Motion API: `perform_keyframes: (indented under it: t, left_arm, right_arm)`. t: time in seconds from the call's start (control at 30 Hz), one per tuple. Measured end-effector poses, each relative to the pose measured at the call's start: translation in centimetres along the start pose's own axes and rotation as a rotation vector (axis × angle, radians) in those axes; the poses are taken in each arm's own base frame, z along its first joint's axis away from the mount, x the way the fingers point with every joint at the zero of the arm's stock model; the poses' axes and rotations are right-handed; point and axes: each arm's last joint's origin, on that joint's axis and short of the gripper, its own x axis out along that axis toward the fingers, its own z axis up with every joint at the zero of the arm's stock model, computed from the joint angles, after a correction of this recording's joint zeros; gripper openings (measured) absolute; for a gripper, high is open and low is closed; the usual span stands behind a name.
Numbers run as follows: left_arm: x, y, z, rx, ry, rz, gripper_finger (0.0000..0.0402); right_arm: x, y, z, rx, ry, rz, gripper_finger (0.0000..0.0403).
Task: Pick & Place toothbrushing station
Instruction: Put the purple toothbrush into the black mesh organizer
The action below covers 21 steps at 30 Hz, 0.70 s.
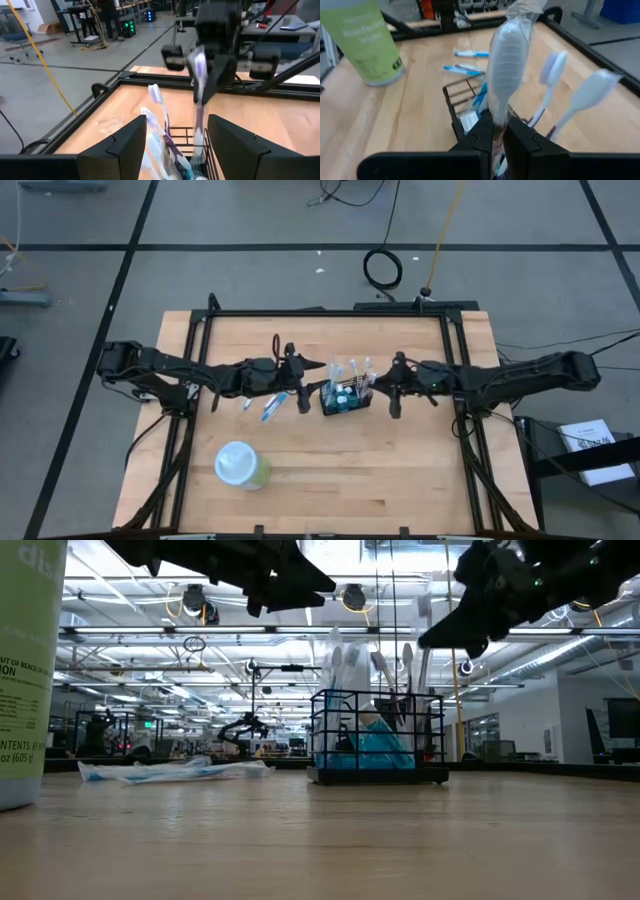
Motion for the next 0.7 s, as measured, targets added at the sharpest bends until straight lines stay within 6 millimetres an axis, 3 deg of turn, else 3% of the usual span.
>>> perform_keyframes:
  t: [0.23, 0.7]
  left_arm:
    - [0.0, 0.0, 0.0, -0.005, 0.002, 0.000, 0.0219]
    - [0.0, 0.0, -0.1, -0.017, 0.009, 0.000, 0.0219]
  right_arm:
    - [1.9, 0.1, -1.2, -0.010, 0.056, -0.008, 0.0017]
    - [3.1, 0.1, -2.1, 0.012, 0.109, -0.017, 0.0023]
